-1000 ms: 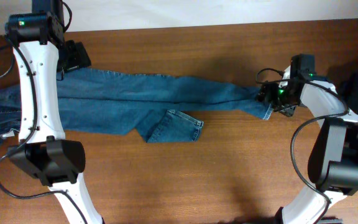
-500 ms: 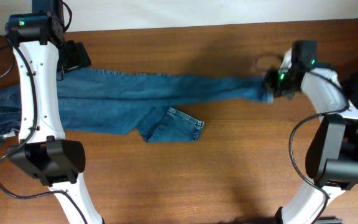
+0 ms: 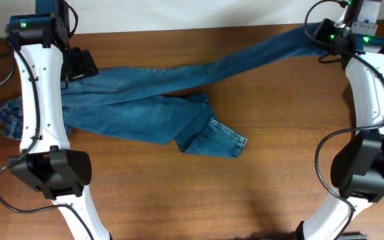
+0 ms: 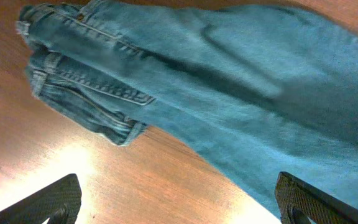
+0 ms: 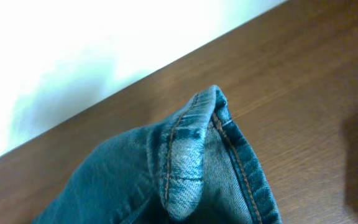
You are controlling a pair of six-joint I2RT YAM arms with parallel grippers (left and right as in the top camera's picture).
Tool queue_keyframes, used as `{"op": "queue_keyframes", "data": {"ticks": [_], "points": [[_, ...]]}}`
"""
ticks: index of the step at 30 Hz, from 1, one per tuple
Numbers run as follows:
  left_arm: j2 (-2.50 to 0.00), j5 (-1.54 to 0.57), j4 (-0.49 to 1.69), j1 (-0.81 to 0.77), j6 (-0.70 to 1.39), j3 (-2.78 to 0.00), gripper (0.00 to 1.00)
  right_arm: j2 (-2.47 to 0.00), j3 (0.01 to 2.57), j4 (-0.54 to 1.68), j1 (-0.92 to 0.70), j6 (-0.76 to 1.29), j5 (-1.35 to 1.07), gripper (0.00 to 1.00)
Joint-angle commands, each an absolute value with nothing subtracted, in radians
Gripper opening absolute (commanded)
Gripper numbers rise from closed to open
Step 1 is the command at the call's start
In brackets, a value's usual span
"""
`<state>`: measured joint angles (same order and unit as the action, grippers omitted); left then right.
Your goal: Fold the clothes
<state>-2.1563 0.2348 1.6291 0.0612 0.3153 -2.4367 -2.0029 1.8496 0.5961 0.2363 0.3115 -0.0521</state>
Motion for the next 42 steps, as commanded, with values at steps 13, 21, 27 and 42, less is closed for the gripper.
{"op": "queue_keyframes", "data": {"ticks": [13, 21, 27, 42], "points": [[-2.161, 0.224, 1.688, 0.067, 0.338, -2.435, 0.99, -2.093, 2.108, 1.018, 0.315, 0.329, 0.074, 0.99], [-2.161, 0.134, 1.677, 0.109, 0.643, -2.352, 0.99, -2.093, 2.275, 1.374, 0.286, 0.341, -0.116, 0.99], [-2.161, -0.04, 1.439, 0.213, 0.653, -2.082, 0.99, -2.093, 2.275, 1.446, 0.281, 0.34, -0.267, 0.99], [-2.175, -0.147, 1.026, 0.26, 0.575, -1.879, 0.99, -2.093, 2.275, 1.531, 0.281, 0.295, -0.289, 0.99]]}}
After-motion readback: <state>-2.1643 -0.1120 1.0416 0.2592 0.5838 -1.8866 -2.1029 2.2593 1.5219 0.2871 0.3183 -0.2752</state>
